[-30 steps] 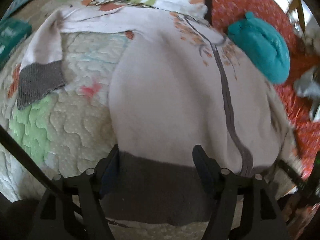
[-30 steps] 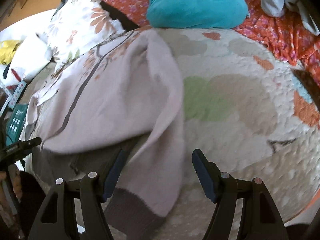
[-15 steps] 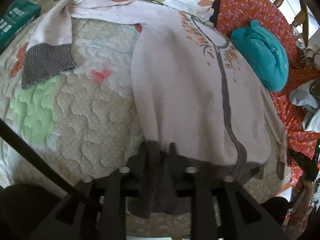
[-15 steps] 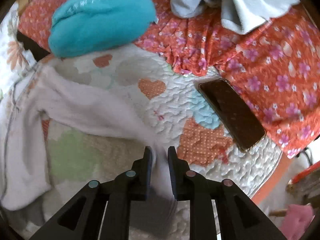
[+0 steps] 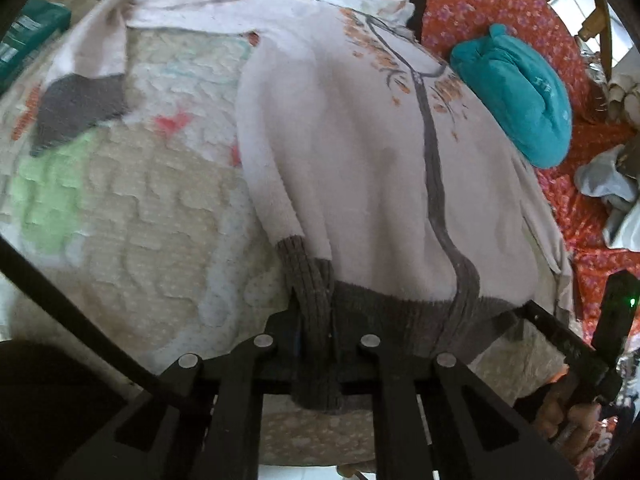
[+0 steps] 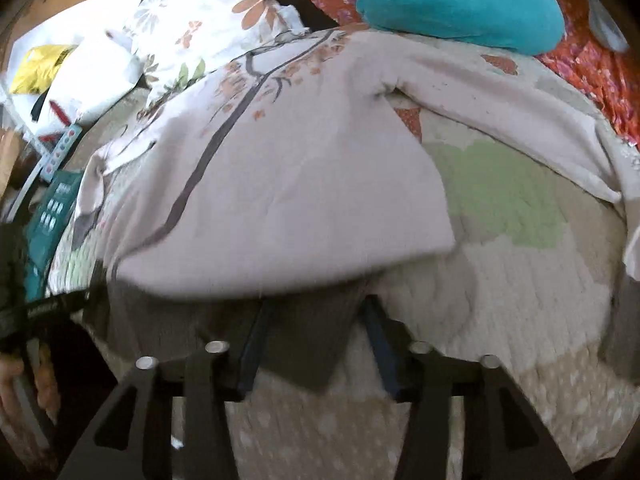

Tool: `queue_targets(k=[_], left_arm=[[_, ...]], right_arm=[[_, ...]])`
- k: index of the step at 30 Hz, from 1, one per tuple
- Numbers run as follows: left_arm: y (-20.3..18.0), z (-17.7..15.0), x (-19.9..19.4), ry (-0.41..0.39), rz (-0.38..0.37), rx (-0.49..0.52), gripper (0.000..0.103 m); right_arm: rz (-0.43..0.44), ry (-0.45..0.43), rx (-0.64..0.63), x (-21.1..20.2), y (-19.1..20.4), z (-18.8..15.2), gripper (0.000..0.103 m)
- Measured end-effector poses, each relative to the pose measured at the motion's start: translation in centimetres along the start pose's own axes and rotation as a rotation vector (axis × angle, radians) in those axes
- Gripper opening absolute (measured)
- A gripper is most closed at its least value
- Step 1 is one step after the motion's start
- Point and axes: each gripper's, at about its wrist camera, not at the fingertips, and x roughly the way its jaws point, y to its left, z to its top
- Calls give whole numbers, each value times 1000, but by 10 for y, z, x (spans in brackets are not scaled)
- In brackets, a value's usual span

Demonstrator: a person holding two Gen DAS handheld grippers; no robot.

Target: Fold small clothes

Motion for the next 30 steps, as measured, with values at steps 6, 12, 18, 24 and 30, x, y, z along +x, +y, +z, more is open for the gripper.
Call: queue_targets(k=[6, 12, 18, 24, 30], left_arm=[[24, -14, -45, -36, -10, -60, 10], [43, -46, -61, -24, -25, -120, 12], [36, -52, -87, -104, -11, -37, 14], [11, -39, -110, -191, -8, 91, 41], [-8, -18, -100, -188, -6, 124, 54]], right_arm=[[96, 63, 62, -38, 2, -36, 7], [66, 170, 72, -55, -8, -86, 7], [81, 48, 115, -99, -12, -78, 11], [-25, -199, 176, -215, -50, -24, 23], [-88, -139, 124, -217, -102, 23, 50]])
